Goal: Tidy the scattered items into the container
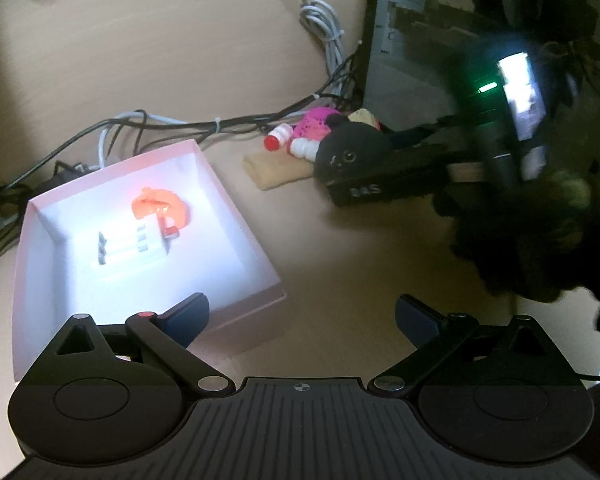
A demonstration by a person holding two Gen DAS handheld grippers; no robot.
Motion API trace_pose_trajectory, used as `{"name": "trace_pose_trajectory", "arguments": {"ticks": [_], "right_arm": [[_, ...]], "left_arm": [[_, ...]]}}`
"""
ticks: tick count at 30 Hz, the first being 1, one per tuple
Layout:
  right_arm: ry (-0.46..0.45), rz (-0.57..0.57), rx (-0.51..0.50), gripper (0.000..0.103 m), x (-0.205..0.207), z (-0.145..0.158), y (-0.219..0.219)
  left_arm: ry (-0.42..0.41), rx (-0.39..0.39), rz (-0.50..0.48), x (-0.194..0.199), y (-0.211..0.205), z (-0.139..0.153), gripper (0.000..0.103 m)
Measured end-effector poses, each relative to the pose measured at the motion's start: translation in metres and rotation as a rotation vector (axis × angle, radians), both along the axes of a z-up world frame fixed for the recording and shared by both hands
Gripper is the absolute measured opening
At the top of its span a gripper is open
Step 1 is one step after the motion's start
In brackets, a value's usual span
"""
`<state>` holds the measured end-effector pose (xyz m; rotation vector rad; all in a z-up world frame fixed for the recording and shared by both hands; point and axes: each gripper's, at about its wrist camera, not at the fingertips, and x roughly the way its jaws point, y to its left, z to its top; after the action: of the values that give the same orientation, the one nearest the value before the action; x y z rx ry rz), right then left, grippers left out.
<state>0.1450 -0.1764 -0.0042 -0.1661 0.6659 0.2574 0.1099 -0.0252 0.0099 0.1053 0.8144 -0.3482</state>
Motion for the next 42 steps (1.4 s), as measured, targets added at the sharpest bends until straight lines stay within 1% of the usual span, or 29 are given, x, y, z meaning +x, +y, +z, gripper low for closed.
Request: {"name": "trace_pose_trajectory", "arguments": {"ticks": [3,5,6,8,10,12,13,14,16,18,21,22,23,25,29,35,38,42], "right_arm": [[0.062,0.102,0.094,0.084,-0.022,0.009,0.0],[0.048,0.128,0.115,0.091,-0.035,0.015,-0.001],[0.032,0.128,0.121,0.093,-0.039,0.019,-0.002],[-0.006,0.083,0.132,0.094,-0.04,0.024,-0.007],[-0.046,-0.034,0.1,0.094,-0.034,0.023,-0.012],[-0.053,-0.172,0.021,0.083,-0.019,0.013,-0.014],[-0.035,-0.225,-0.011,0.064,-0.01,0.005,-0.013],[-0.005,-0.267,-0.031,0.05,-0.001,-0.003,-0.013],[0.038,-0.332,-0.04,0.049,0.012,-0.016,-0.014],[0.056,-0.375,-0.053,0.049,0.021,-0.026,-0.012],[0.066,-0.399,-0.075,0.05,0.028,-0.036,-0.011],[0.071,-0.398,-0.086,0.049,0.029,-0.039,-0.012],[0.076,-0.39,-0.093,0.038,0.03,-0.04,-0.012],[0.082,-0.362,-0.083,0.029,0.026,-0.038,-0.012],[0.068,-0.296,-0.052,0.022,-0.002,-0.025,-0.014],[0.058,-0.208,-0.013,0.022,-0.068,-0.005,-0.029],[0.1,-0.16,-0.016,0.022,-0.097,-0.005,-0.03],[0.184,-0.086,-0.03,0.022,-0.127,-0.014,-0.024]], "left_arm": [[0.011,0.001,0.0,-0.005,-0.001,-0.001,0.102],[0.013,0.005,0.0,-0.008,-0.001,-0.001,0.102],[0.014,0.006,0.001,-0.01,0.0,0.0,0.102],[0.014,0.008,0.004,-0.013,0.001,0.0,0.102],[0.013,0.008,0.009,-0.014,0.001,0.0,0.102],[0.01,0.004,0.012,-0.016,0.002,0.002,0.102],[0.008,0.002,0.013,-0.018,0.002,0.003,0.102],[0.006,0.002,0.013,-0.018,0.002,0.003,0.102],[0.002,0.003,0.012,-0.019,0.002,0.004,0.102],[-0.001,0.002,0.013,-0.02,0.003,0.004,0.102],[-0.001,-0.002,0.025,-0.023,0.006,0.005,0.102],[0.0,-0.004,0.032,-0.023,0.008,0.005,0.102],[-0.001,-0.004,0.039,-0.023,0.009,0.005,0.102],[-0.004,-0.003,0.051,-0.024,0.011,0.006,0.102],[-0.016,0.005,0.07,-0.03,0.012,0.009,0.102],[-0.019,0.033,0.077,-0.049,0.008,0.008,0.102],[0.001,0.037,0.087,-0.061,0.006,0.003,0.102],[0.024,0.025,0.112,-0.076,0.007,0.001,0.102]]}}
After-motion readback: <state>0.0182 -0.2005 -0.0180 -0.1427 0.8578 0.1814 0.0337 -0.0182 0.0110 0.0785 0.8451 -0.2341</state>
